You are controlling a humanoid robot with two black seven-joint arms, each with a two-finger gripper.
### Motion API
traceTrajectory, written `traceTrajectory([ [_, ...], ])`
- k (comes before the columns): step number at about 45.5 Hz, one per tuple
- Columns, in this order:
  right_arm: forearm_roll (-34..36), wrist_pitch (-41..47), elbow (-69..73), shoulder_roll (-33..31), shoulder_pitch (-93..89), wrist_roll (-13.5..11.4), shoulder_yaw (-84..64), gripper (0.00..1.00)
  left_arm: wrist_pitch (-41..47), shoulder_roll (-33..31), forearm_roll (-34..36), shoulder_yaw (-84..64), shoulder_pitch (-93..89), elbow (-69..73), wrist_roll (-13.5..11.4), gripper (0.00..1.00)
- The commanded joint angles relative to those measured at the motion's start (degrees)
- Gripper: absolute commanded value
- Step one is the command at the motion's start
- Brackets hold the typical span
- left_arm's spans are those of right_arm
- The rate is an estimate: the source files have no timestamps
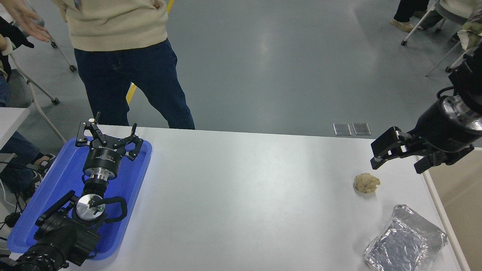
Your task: Pick up foil plate and place in dustbin
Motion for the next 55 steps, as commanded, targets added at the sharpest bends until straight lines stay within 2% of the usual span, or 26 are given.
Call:
traceTrajectory([
  [1,-0.1,0.0,-0.2,-0.4,-1.3,0.0,0.4,1.0,0.0,-0.2,0.1,-0.1,0.0,0.0,-0.1,1.0],
  [11,-0.2,0.0,-0.2,-2.2,-1.5,0.0,0.9,1.0,0.0,0.0,0.0,-0.1,0.0,0.0,-0.1,1.0],
  [20,-2.7,0.0,-0.2,-6.2,-3.2,0.0,0.9,1.0,0.0,0.0,0.0,-0.1,0.0,0.0,-0.1,1.0],
  [26,-5.7,0.0,-2.2,-11.8,-5.0,-0.1,0.3,1.0,0.0,0.0,0.0,-0.1,0.0,0.0,0.0,1.0],
  [35,-14.5,0.0,-6.0,-25.1,-12.2,-0.3,0.9,1.0,0.0,0.0,0.0,-0.1,0.0,0.0,-0.1,1.0],
  [43,-17.4,-0.1,-10.3,-34.2,-20.9,-0.4,4.3,1.0,-0.1,0.0,0.0,-0.1,0.0,0.0,-0.1,1.0],
  [47,-18.9,-1.0,-13.0,-36.8,-29.8,-0.7,11.6,1.0,-0.1,0.0,0.0,0.0,0.0,0.0,0.0,1.0],
  [55,-19.0,-4.8,-16.7,-36.8,-43.3,-1.6,21.6,1.0,-0.1,0.0,0.0,0.0,0.0,0.0,-0.1,1.0],
])
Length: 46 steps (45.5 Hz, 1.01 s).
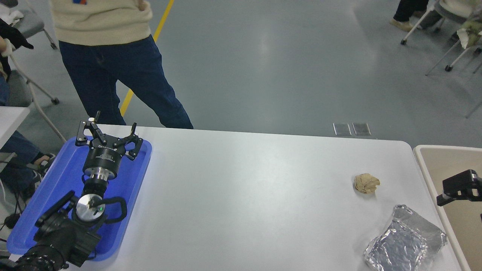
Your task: Pick up foil plate and place in dustbin
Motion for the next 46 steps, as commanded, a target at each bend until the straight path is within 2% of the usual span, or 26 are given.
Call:
traceTrajectory([
  [1,-2.1,-3.7,-5.7,-4.2,-17.9,-1.0,12.1,1.0,0.0,0.0,0.0,0.0,0.0,0.0,0.0,1.0],
  [18,-1.9,-9.1,-12.9,0.3,-37.3,-1.3,26.2,1.0,0.0,0.0,0.0,0.0,0.0,0.0,0.1,1.0],
  [24,-0.6,-10.8,-14.1,3.9,-40.1,-1.3,28.5,1.0,0.0,0.0,0.0,0.0,0.0,0.0,0.1,1.0],
  [46,-0.1,-15.4,-19.5,11.1,-51.3,-1.4,34.6,1.0,0.0,0.0,0.0,0.0,0.0,0.0,0.1,1.0],
])
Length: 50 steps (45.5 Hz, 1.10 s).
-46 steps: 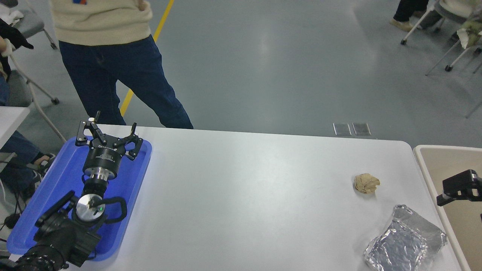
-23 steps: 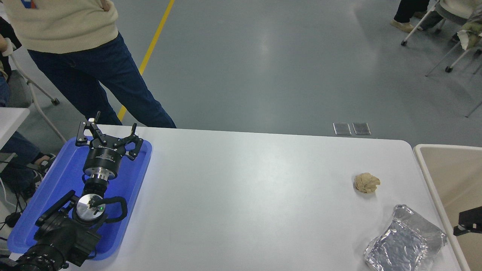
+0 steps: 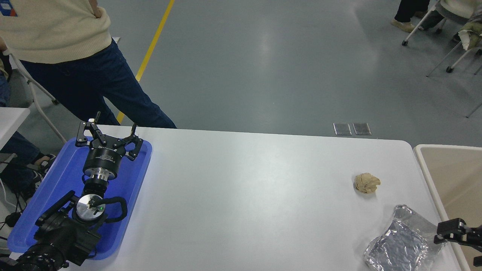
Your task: Pick up foil plate and place in dustbin
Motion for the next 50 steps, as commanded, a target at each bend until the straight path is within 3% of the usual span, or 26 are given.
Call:
traceTrajectory([
  [1,0.1,-2.5,-2.5,3.4,-6.2,-0.1,4.1,1.0,0.0,0.0,0.0,0.0,0.0,0.0,0.0,1.0],
  [16,0.0,-5.5,-4.7,5.8,-9.6,0.1,5.5,0.97,0.0,0.0,0.0,0.0,0.0,0.0,0.0,1.0],
  [20,0.0,-5.8,-4.9,6.0,-10.3,0.1,5.7,0.88,0.0,0.0,0.0,0.0,0.0,0.0,0.0,1.0],
  [25,-0.7,-7.0,-5.5,6.4,-10.6,0.1,5.7,0.61,0.0,0.0,0.0,0.0,0.0,0.0,-0.1,1.0],
  [33,-0.9,-7.6,-5.6,7.2,-10.9,0.2,5.7,0.27,0.0,0.0,0.0,0.0,0.0,0.0,-0.1,1.0],
  [36,-0.8,-8.0,-5.8,7.3,-11.0,0.2,5.7,0.21,0.0,0.0,0.0,0.0,0.0,0.0,0.0,1.0],
  [38,-0.8,-8.3,-5.9,7.3,-11.0,0.2,5.7,0.01,0.0,0.0,0.0,0.0,0.0,0.0,-0.1,1.0],
  [50,-0.8,-8.8,-5.9,7.4,-11.3,0.4,5.7,0.0,0.0,0.0,0.0,0.0,0.0,0.0,0.0,1.0],
])
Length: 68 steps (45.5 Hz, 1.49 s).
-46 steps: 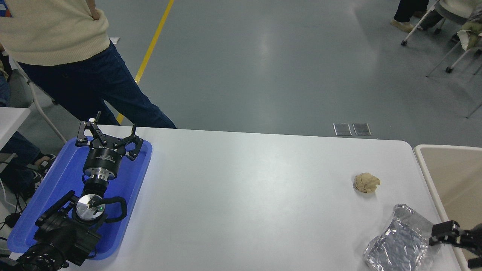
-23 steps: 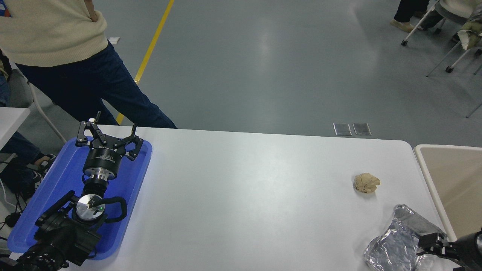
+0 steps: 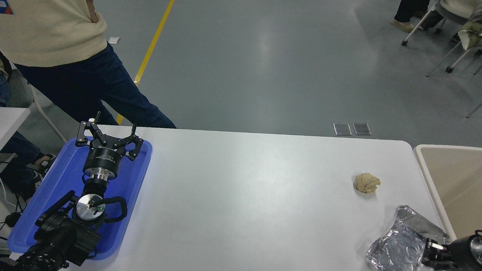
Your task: Pick up foil plate and place in dustbin
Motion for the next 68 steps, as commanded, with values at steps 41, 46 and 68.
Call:
traceTrajectory([
  [41,0.0,11.6,18.2,-12.9,61.2,0.1,-43.7,0.0,-0.1,0.0,0.1,0.1,0.0,0.0,0.1,1.0],
  [46,0.6,13.1,20.3,-8.8,74.0,0.5,-55.2,0.0,-0.1,0.0,0.1,0.1,0.0,0.0,0.1,1.0],
  [68,3.1,18.4,22.8,1.7,89.2,0.4,-61.7,0.0,-0.1,0.0,0.0,0.1,0.0,0.0,0.1,1.0],
])
